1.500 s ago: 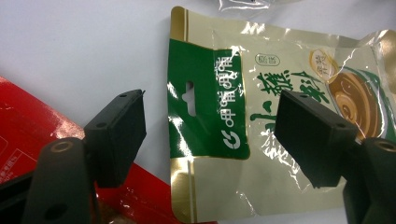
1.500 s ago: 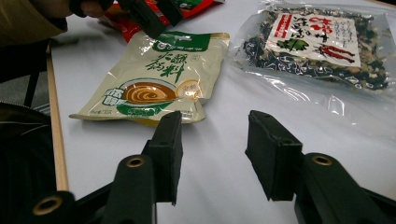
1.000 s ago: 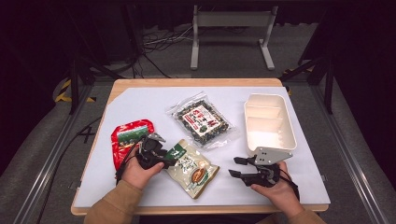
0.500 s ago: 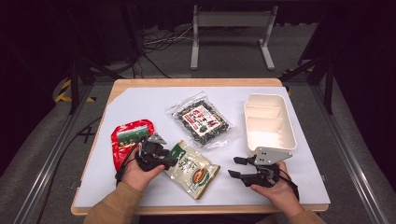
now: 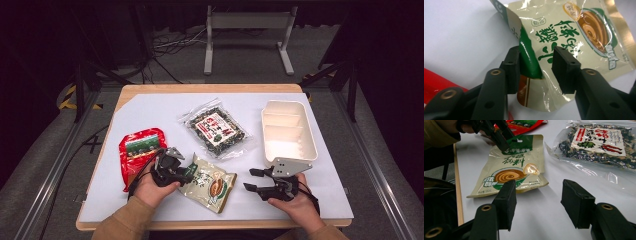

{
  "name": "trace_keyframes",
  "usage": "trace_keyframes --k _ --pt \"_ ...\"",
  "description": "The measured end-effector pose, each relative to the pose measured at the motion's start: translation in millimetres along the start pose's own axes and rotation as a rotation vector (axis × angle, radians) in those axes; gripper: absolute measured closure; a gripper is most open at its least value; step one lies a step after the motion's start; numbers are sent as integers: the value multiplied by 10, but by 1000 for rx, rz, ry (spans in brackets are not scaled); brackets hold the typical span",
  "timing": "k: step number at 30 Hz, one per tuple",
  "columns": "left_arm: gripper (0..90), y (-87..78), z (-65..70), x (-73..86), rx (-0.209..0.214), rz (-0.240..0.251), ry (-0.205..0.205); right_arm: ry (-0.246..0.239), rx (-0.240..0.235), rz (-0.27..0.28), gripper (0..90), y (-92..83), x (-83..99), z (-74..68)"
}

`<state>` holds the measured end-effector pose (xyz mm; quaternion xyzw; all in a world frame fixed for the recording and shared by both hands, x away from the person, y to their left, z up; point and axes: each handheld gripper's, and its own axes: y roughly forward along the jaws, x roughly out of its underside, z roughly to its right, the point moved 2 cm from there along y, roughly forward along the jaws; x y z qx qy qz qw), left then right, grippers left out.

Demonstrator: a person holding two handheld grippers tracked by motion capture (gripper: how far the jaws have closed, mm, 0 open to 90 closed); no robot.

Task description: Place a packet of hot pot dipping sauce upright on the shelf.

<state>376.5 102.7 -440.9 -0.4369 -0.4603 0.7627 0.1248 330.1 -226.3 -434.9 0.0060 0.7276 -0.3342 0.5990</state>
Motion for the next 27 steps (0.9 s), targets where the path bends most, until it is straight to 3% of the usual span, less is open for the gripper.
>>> trace_keyframes --k 3,15,23,27 --pt "695 49 26 -10 -17 -26 15 -4 -2 -1 450 7 2 -1" --pt "804 47 68 -27 -40 -28 17 -21 1 9 448 -1 2 -1" --pt "852 -101 89 -59 -24 50 11 -28 1 11 448 -7 4 1" --pt "859 -233 103 -86 11 100 -2 -31 4 12 449 -6 4 -1"
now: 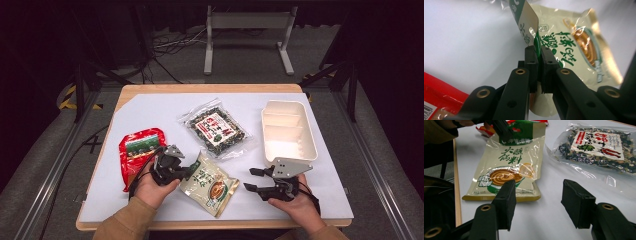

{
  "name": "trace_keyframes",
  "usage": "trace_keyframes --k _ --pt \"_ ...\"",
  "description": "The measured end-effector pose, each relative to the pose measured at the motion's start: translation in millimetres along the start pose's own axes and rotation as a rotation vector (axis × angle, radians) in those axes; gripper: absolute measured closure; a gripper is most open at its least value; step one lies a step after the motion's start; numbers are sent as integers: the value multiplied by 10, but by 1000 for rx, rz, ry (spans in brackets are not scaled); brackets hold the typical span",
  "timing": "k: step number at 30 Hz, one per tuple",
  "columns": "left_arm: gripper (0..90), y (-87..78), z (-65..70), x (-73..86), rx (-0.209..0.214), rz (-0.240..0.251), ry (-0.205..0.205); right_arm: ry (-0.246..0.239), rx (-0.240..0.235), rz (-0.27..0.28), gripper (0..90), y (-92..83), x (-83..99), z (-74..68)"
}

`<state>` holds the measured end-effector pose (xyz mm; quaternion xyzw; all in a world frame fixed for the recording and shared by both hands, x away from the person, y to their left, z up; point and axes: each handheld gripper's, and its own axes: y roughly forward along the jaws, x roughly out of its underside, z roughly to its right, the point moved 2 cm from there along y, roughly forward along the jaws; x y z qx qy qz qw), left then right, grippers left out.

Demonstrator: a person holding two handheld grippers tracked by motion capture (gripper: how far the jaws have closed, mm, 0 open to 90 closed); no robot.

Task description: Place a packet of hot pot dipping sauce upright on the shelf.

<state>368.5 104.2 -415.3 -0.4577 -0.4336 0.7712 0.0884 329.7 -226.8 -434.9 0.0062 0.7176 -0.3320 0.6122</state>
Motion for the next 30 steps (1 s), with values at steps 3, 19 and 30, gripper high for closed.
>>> trace_keyframes --k 3,19,30 --pt "861 -90 41 -36 8 26 9 -5 3 1 449 -1 -1 -1" --pt "865 -461 308 -240 22 104 136 -49 28 -34 537 -61 -28 -16" --pt "865 -636 532 -398 3 109 230 -95 7 -53 616 -101 -104 -32"
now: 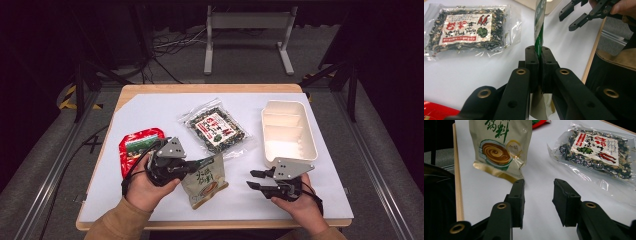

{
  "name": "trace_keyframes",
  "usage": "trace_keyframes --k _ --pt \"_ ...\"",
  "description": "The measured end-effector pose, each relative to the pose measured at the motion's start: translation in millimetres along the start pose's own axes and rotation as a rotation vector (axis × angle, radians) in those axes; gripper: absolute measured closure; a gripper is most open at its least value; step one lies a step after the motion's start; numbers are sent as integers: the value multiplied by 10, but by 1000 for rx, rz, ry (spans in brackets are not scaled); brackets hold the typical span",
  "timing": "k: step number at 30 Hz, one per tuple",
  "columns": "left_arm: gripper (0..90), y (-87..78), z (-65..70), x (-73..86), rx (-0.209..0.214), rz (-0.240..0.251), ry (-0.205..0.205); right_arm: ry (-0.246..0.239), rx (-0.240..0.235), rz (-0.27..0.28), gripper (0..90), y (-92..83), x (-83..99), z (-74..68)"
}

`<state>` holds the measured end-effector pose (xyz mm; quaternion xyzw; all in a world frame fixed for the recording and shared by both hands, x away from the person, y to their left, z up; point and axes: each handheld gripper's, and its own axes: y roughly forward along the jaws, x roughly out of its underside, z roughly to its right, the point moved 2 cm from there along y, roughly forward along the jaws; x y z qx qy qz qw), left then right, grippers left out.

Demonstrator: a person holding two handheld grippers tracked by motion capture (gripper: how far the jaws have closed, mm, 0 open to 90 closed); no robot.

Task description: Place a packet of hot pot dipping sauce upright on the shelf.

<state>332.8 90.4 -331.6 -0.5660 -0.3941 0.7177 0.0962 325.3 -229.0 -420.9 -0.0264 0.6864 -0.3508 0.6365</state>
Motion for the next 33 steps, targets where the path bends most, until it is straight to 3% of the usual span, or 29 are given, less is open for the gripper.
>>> trace_keyframes --k 10,18,20,27,33 --pt "865 -84 -8 -156 6 21 19 -60 -11 27 640 -37 -84 29" --pt "864 -59 27 -252 49 19 73 -86 -32 35 677 -83 -187 -7" --pt "863 -42 56 -275 62 14 103 -74 -43 41 632 -101 -235 -17" --pt "863 2 76 -327 96 23 151 -39 -62 56 537 -87 -347 -30" --pt "863 26 129 -375 124 48 193 -66 -75 54 503 -32 -468 -44"
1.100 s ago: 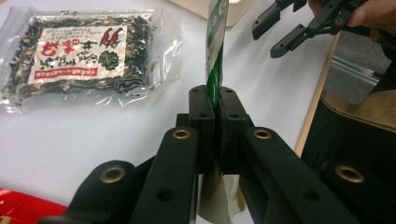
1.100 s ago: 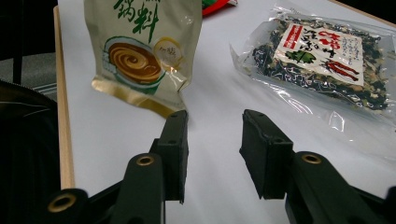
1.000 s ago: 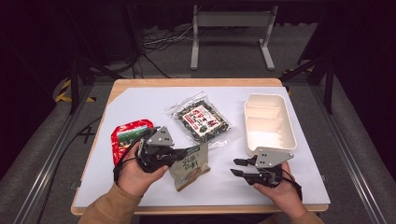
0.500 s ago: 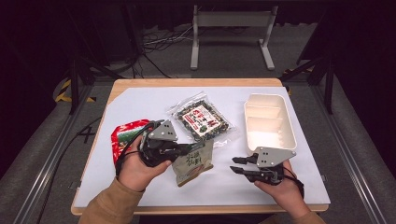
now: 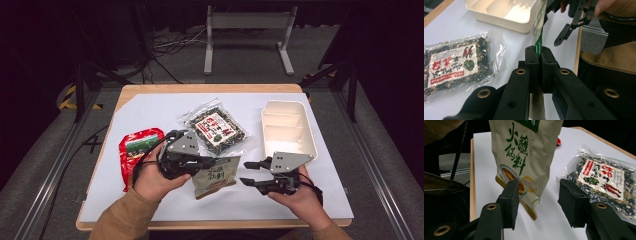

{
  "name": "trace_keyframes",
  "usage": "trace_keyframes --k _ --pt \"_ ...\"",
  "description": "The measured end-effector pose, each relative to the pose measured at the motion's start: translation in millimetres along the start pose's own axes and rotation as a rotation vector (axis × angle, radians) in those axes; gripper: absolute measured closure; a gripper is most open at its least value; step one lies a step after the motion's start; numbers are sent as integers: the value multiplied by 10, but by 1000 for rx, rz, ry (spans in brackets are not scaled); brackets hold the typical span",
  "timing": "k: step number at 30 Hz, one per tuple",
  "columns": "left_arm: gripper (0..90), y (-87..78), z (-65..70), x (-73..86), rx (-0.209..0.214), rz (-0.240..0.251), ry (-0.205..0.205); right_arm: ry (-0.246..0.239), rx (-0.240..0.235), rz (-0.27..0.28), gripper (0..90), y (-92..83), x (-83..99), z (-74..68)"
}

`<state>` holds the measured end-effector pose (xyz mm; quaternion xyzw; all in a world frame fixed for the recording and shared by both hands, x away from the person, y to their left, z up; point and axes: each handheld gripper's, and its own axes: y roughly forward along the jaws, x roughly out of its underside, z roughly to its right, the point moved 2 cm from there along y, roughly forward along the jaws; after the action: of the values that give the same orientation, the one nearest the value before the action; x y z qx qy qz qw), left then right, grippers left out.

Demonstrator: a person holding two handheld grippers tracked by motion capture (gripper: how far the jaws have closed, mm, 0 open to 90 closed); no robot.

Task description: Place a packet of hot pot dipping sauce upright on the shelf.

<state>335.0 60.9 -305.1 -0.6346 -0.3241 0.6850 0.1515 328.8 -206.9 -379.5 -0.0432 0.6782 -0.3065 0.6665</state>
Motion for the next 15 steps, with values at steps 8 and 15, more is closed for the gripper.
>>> trace_keyframes --k 8,15 --pt "862 55 72 -67 24 5 41 -28 -42 -31 496 132 -70 -25" --pt "861 95 110 -86 40 8 63 -58 -81 -67 523 235 -106 -66"
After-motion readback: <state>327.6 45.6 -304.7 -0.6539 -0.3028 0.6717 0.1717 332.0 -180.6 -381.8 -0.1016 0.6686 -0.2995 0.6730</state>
